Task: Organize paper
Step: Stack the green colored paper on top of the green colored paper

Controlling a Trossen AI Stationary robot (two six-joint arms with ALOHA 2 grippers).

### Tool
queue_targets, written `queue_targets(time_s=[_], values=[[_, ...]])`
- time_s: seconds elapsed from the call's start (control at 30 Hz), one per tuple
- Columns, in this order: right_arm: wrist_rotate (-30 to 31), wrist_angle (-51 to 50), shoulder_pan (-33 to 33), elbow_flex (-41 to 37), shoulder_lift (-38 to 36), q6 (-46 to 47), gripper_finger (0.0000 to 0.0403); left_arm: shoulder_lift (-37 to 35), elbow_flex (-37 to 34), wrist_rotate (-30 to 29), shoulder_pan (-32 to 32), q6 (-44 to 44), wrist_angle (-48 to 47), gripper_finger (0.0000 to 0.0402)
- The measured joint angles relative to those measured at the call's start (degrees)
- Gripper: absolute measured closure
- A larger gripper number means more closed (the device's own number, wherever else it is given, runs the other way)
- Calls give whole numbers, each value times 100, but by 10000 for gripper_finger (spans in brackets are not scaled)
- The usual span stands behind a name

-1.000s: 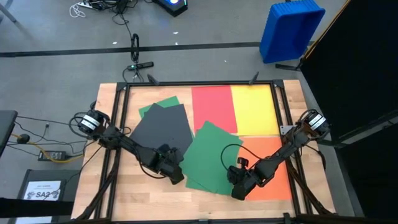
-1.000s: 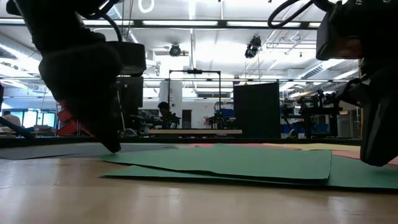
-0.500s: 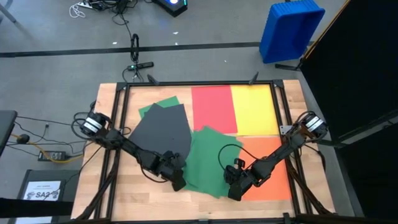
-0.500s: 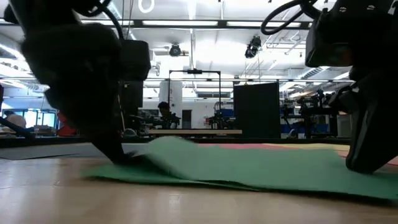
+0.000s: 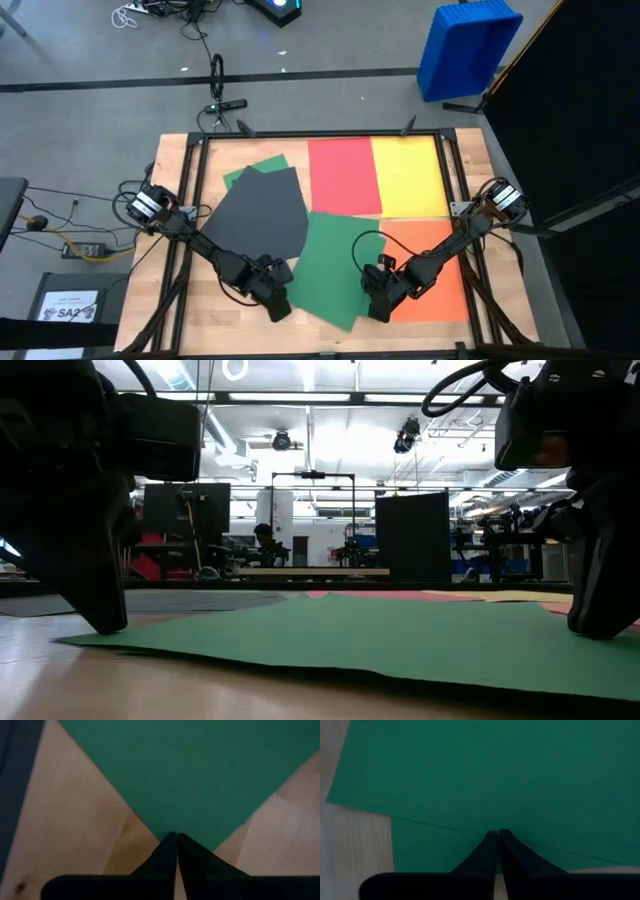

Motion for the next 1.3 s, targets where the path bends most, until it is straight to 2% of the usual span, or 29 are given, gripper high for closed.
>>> queue_targets(time_s=[0.27, 0.57, 0.9, 1.0, 1.13, 1.3], values=[[-247, 168, 36, -7, 0, 242, 403, 5, -2, -212, -39, -351, 9, 402], [-321, 220, 225, -9, 4, 440, 403, 118, -8, -892, -505, -1156, 253, 402], [-540, 470, 223, -12, 13, 438, 403, 116, -9, -767, -780, -1156, 986, 402], [-544, 354, 255, 133, 38, 421, 403, 116, -9, -916, -815, -1159, 1015, 402], [-536, -9, 317, 498, 41, 331, 402, 26, 118, -1247, -894, -1143, 572, 402], [-246, -743, 315, 770, -18, 193, 402, 9, 239, -1358, -871, -1044, 5, 402]])
